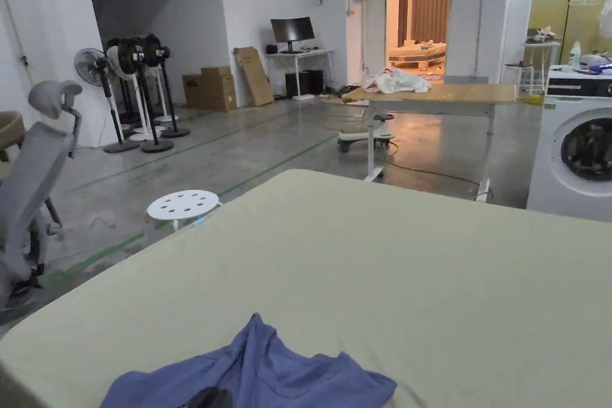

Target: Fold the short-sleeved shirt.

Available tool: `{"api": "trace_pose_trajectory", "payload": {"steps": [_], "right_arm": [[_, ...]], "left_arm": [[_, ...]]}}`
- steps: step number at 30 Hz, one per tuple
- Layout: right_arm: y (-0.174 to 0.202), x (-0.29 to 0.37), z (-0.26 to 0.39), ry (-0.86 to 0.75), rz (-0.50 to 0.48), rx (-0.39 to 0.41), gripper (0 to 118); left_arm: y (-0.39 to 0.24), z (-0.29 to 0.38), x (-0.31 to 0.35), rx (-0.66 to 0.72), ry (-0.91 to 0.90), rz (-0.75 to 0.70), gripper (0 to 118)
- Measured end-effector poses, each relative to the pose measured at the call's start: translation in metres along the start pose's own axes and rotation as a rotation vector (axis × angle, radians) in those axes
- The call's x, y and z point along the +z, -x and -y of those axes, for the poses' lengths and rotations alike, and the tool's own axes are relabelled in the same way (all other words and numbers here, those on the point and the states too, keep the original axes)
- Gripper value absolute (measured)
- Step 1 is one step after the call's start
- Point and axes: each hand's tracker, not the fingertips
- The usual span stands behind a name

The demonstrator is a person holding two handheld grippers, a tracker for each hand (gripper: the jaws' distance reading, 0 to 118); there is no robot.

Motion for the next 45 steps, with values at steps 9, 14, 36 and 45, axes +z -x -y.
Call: {"api": "trace_pose_trajectory", "payload": {"steps": [9, 14, 36, 45], "right_arm": [[-0.01, 0.01, 0.026, 0.096, 0.022, 0.013, 0], [-0.025, 0.019, 0.035, 0.133, 0.069, -0.018, 0], [-0.064, 0.046, 0.049, 0.161, 0.146, -0.176, 0], [-0.089, 0.089, 0.049, 0.107, 0.239, -0.222, 0]], "left_arm": [[0.041, 0.06, -0.141, -0.008, 0.378, 0.144, 66], [0.046, 0.094, -0.238, -0.159, 0.567, 0.105, 68], [0.066, 0.02, -0.262, 0.208, 0.493, 0.171, 0], [-0.083, -0.075, -0.269, 0.145, 0.301, 0.504, 0]]}}
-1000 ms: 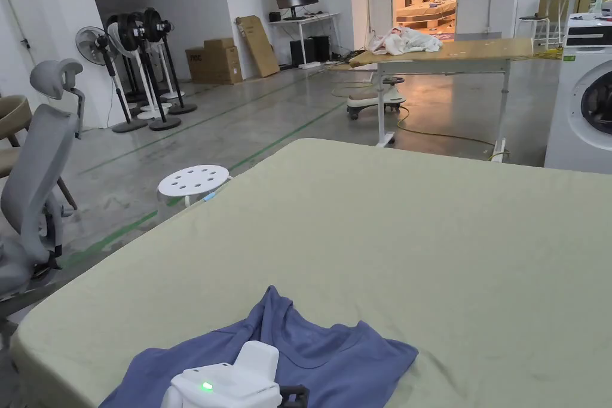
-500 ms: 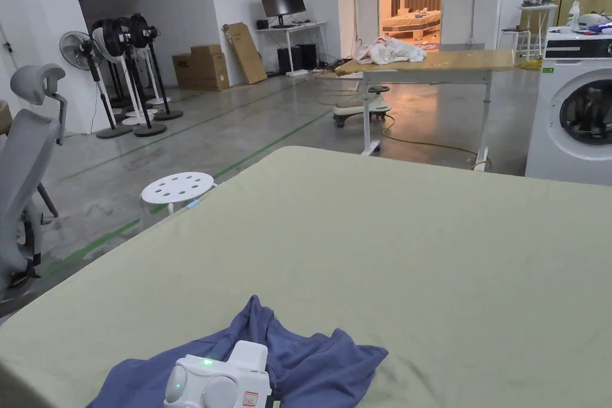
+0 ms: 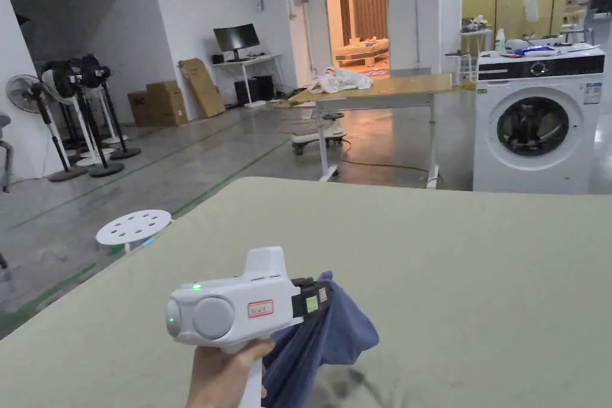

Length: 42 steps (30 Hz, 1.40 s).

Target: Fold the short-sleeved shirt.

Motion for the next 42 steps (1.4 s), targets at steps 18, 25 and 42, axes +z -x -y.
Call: {"api": "trace_pose_trajectory", "payload": {"steps": [18, 25, 42], "right_arm": [[-0.071, 0.094, -0.003, -0.046, 0.363, -0.037, 0], [-0.062, 0.087, -0.003, -0.052, 0.329, -0.015, 0], [-0.016, 0.048, -0.012, -0.137, -0.005, 0.151, 0]], "left_arm": [[-0.362, 0.278, -0.115, -0.365, 0.539, 0.789, 12], [-0.309, 0.22, -0.06, -0.283, 0.259, 0.668, 48], [-0.158, 0.144, 0.199, -0.498, -0.43, -0.142, 15]]}}
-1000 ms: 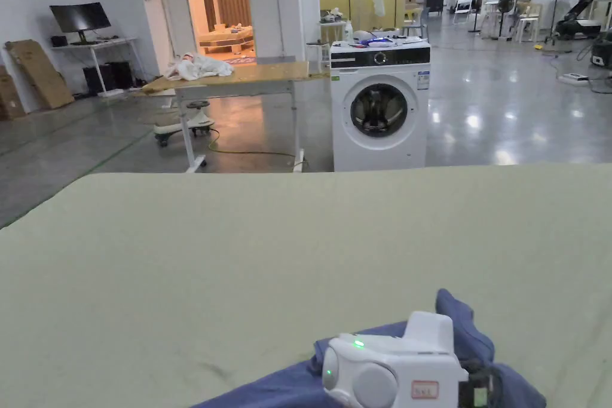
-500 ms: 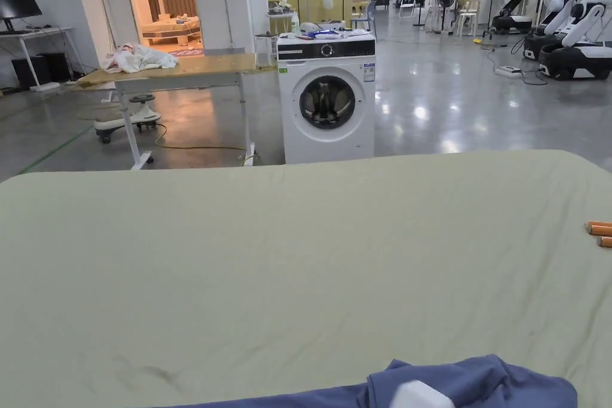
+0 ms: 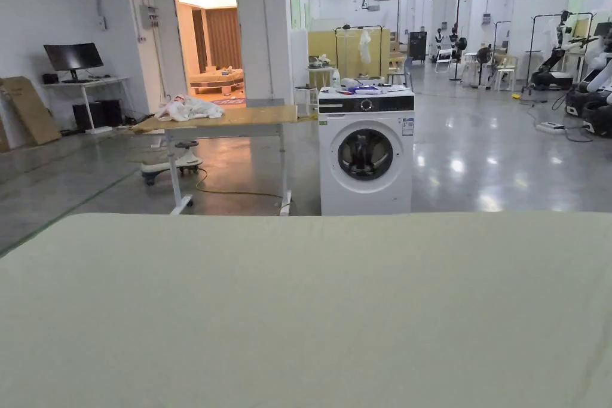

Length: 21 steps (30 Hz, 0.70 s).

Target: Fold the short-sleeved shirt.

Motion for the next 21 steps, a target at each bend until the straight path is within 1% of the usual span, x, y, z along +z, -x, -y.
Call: {"api": "trace_pose_trajectory", "payload": {"steps": [1, 3, 7, 9, 13, 16, 21], "right_arm": [[0.001, -0.001, 0.002, 0.014, 0.0, -0.009, 0], [0.006, -0.002, 0.005, 0.022, 0.017, -0.005, 0], [0.01, 0.002, 0.005, 0.045, 0.081, 0.042, 0], [0.007, 0.004, 0.004, 0.045, 0.083, 0.039, 0], [0.005, 0.004, 0.001, 0.048, 0.099, 0.042, 0], [0.006, 0.002, 0.001, 0.053, 0.109, 0.036, 0], [0.007, -0.001, 0.004, 0.067, 0.105, 0.037, 0]], "left_arm": [[0.003, 0.001, 0.007, 0.01, 0.012, -0.033, 7], [0.008, 0.001, 0.015, 0.041, 0.041, -0.059, 0], [0.018, 0.005, 0.029, 0.095, 0.071, -0.105, 0], [0.023, 0.006, 0.034, 0.131, 0.092, -0.124, 0], [0.03, 0.009, 0.032, 0.151, 0.101, -0.129, 0], [0.032, 0.011, 0.029, 0.178, 0.1, -0.087, 0], [0.034, 0.016, 0.015, 0.21, 0.124, -0.077, 0]]}}
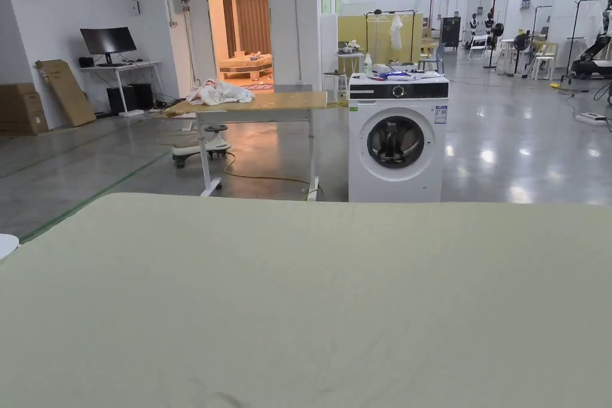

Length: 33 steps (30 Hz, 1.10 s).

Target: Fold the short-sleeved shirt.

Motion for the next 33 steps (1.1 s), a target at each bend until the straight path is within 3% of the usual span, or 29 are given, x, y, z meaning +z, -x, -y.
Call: {"api": "trace_pose_trajectory", "payload": {"steps": [5, 8, 9, 14, 17, 19, 22, 23, 26, 28, 29, 31, 33], "right_arm": [[-0.003, -0.002, 0.007, 0.022, -0.003, -0.009, 0], [-0.009, -0.003, 0.014, 0.028, -0.009, -0.056, 0], [-0.011, -0.004, 0.016, 0.038, -0.013, -0.071, 0], [-0.018, -0.007, 0.02, 0.068, 0.011, -0.075, 0], [-0.027, -0.008, 0.019, 0.088, 0.006, -0.117, 0], [-0.035, -0.004, 0.02, 0.088, 0.004, -0.148, 0], [-0.046, 0.001, 0.025, 0.101, 0.043, -0.164, 0], [-0.049, 0.001, 0.027, 0.113, 0.059, -0.171, 0], [-0.058, 0.002, 0.033, 0.137, 0.092, -0.191, 0], [-0.062, 0.0, 0.037, 0.148, 0.099, -0.202, 0], [-0.065, -0.003, 0.038, 0.154, 0.097, -0.203, 0], [-0.07, -0.013, 0.036, 0.176, 0.098, -0.176, 0], [-0.082, -0.033, 0.028, 0.203, 0.094, -0.096, 6]], "left_arm": [[0.02, 0.004, -0.034, 0.086, 0.148, 0.068, 4], [0.034, 0.025, -0.07, 0.128, 0.197, 0.109, 45], [0.038, 0.032, -0.086, 0.147, 0.231, 0.128, 51], [0.062, 0.073, -0.186, 0.213, 0.474, 0.126, 59], [0.07, 0.102, -0.248, 0.189, 0.628, 0.023, 60], [0.073, 0.118, -0.278, 0.152, 0.706, -0.034, 59], [0.075, 0.135, -0.304, 0.154, 0.774, -0.001, 55], [0.074, 0.14, -0.31, 0.18, 0.802, -0.012, 44], [0.063, 0.144, -0.313, 0.146, 0.784, -0.029, 34], [0.056, 0.139, -0.314, 0.078, 0.784, -0.008, 8], [0.051, 0.139, -0.317, 0.082, 0.797, 0.015, 2], [0.04, 0.148, -0.32, 0.02, 0.825, -0.032, 2], [0.04, 0.152, -0.327, 0.018, 0.83, -0.015, 1]]}}
